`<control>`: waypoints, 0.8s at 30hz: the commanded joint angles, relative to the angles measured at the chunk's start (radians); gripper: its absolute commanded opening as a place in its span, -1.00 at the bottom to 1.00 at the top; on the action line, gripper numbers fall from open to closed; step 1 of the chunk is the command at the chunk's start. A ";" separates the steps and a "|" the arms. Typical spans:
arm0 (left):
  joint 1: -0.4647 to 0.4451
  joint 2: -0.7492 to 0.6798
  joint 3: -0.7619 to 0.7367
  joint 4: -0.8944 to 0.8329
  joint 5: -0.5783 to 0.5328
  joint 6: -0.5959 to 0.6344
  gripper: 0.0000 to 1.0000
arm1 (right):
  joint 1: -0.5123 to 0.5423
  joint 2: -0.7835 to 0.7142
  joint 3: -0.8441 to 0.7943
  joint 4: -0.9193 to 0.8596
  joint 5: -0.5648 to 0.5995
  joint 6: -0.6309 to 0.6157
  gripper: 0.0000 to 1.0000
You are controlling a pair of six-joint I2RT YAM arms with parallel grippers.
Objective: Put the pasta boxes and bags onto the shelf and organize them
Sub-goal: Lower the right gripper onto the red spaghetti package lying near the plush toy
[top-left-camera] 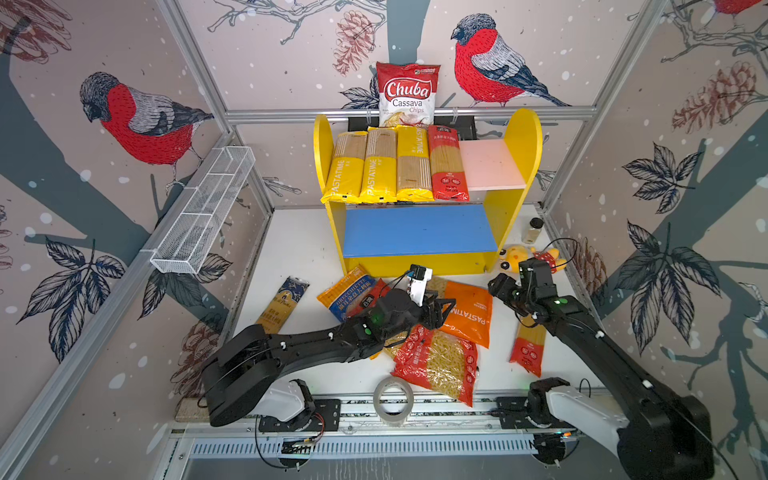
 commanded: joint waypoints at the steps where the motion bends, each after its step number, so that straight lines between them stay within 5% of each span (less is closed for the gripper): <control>1: -0.006 0.024 0.013 0.075 0.003 -0.006 0.31 | -0.015 0.035 -0.026 -0.011 0.311 0.055 0.66; 7: -0.006 0.028 0.010 0.055 -0.006 0.005 0.31 | -0.115 0.103 -0.058 0.018 0.404 0.088 0.99; 16: -0.006 0.025 0.009 0.048 -0.010 0.017 0.31 | -0.223 0.172 -0.156 0.156 0.248 0.084 0.97; 24: -0.005 0.017 -0.008 0.045 -0.016 0.014 0.31 | -0.232 0.240 -0.214 0.247 0.127 0.080 0.67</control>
